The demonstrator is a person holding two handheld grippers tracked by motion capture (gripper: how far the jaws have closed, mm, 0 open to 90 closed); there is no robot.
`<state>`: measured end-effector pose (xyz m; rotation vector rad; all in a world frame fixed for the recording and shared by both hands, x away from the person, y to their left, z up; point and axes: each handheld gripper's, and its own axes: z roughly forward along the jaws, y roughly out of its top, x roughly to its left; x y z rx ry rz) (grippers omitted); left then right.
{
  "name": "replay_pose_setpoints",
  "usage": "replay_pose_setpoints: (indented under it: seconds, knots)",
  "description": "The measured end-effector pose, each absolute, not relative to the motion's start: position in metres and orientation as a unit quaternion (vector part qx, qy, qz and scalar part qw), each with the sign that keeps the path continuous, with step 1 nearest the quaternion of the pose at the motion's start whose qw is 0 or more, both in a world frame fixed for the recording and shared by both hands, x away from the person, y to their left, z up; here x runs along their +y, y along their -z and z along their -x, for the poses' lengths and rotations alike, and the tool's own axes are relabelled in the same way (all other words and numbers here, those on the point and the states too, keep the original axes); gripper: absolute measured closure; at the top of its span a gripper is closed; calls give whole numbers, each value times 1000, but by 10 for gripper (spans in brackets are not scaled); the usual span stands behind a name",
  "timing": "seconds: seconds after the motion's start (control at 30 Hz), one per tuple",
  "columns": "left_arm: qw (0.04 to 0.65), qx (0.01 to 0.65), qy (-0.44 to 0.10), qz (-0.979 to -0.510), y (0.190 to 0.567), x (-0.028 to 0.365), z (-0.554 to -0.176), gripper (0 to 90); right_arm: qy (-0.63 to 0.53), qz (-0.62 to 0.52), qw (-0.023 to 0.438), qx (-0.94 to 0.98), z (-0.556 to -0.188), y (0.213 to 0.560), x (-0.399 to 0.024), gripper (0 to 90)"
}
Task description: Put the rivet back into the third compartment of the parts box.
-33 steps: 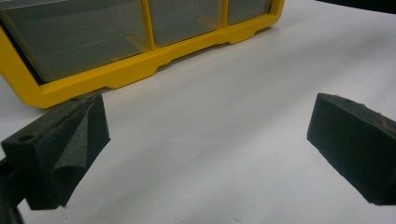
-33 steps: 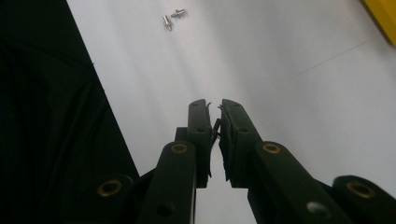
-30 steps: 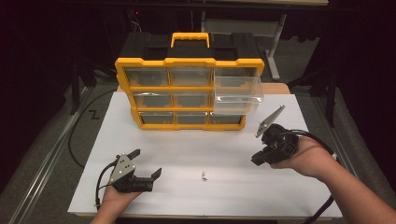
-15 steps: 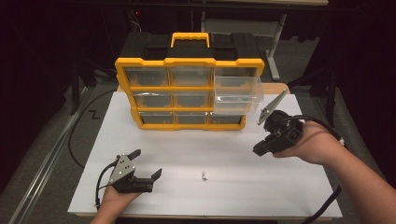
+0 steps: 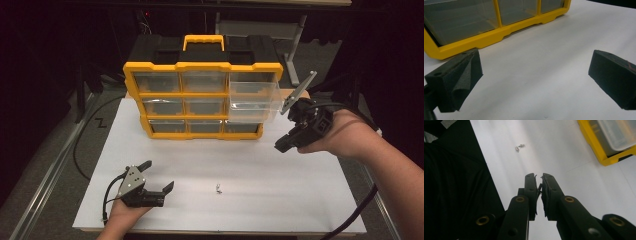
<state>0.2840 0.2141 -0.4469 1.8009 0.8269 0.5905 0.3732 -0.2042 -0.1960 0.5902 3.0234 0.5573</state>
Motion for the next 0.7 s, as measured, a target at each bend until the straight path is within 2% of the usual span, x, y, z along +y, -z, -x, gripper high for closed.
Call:
replay_pose_setpoints:
  seconds: [0.7]
  knots:
    - [516,345,-244,-745,447,214,-284,3,-186,-184,15,965,-383,143,-204,844]
